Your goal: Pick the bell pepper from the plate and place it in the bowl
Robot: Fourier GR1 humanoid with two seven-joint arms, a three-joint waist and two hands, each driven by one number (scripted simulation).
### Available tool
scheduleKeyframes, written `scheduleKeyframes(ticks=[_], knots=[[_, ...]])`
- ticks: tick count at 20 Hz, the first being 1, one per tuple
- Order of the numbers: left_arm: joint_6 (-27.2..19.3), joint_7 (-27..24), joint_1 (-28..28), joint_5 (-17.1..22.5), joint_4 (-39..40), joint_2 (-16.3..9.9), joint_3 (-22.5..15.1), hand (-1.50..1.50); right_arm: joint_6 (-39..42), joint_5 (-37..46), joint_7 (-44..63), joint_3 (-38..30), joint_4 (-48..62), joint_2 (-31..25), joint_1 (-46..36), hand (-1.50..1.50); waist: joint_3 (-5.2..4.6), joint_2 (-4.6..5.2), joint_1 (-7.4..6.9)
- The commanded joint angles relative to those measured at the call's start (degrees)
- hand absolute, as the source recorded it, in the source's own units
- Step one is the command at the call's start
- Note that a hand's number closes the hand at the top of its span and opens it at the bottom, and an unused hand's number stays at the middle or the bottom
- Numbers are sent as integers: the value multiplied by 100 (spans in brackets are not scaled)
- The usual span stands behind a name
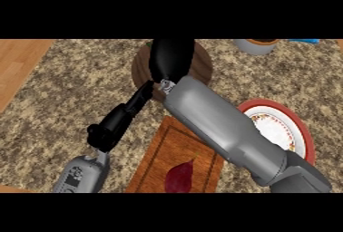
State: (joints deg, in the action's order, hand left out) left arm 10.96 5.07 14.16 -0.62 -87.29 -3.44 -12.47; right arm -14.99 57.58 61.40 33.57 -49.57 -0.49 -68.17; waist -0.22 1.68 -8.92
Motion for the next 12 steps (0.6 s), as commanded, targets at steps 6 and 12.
scheduleKeyframes(ticks=[6,12], knots=[[-53,-123,-153,-47,-51,-3,30,0,-1031,112,135,-26,1723,46,-312,150,11,13,224],[42,-19,-106,54,-63,-94,143,0,-719,-1520,-566,-786,1926,48,147,150,22,60,156]])
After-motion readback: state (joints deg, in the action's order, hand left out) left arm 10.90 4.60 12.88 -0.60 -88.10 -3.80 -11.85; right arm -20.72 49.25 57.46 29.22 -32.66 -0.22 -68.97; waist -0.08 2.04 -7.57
